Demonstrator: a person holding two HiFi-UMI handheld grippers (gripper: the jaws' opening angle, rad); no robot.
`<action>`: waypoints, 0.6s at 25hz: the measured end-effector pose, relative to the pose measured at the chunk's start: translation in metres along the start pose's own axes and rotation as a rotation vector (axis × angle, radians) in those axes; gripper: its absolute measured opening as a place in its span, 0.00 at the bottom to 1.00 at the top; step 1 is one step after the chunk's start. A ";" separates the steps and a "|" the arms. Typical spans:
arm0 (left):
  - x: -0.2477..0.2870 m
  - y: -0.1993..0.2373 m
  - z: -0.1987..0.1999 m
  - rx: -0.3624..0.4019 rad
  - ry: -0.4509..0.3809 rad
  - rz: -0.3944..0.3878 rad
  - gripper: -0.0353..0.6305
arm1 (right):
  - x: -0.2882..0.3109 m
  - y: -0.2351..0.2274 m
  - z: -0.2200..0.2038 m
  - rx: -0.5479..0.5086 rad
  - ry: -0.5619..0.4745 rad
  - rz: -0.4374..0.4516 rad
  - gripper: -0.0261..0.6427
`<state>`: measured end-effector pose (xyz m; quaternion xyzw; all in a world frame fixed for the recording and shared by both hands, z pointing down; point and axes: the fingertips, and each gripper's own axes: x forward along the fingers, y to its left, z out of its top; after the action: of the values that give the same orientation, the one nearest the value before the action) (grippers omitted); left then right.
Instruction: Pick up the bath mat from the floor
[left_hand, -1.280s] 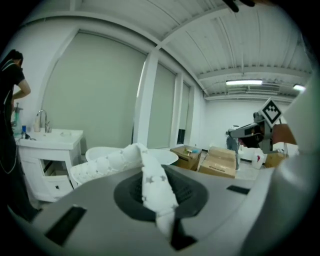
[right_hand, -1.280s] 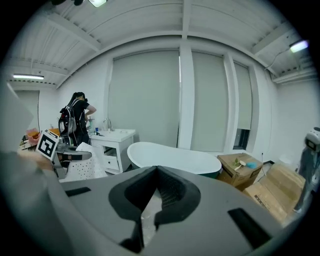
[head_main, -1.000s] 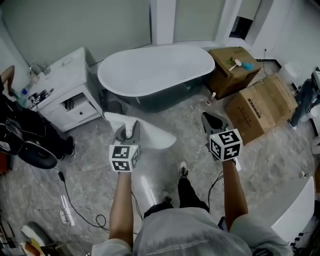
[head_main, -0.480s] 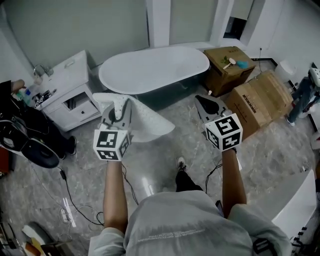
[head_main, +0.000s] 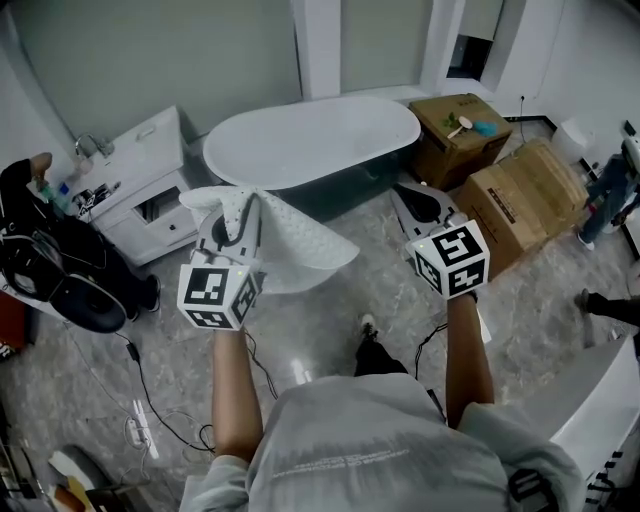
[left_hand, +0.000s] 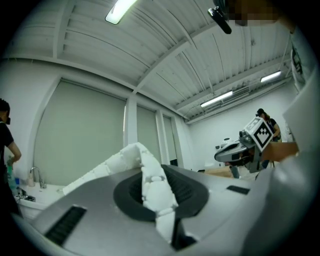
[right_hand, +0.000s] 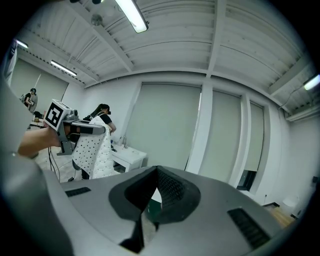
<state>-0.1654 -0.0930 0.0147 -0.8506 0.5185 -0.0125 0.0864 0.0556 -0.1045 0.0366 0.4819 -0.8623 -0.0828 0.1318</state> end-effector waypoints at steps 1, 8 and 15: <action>-0.002 -0.001 0.000 -0.002 0.000 -0.002 0.10 | -0.001 0.001 0.000 0.000 0.002 0.000 0.06; -0.006 -0.015 -0.003 -0.009 0.001 -0.028 0.10 | -0.009 0.000 -0.009 0.006 0.017 -0.002 0.06; -0.010 -0.017 -0.012 -0.027 0.014 -0.046 0.10 | -0.010 0.006 -0.015 0.009 0.030 -0.007 0.06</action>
<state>-0.1561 -0.0785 0.0303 -0.8632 0.4997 -0.0136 0.0709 0.0605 -0.0928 0.0506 0.4867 -0.8589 -0.0719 0.1422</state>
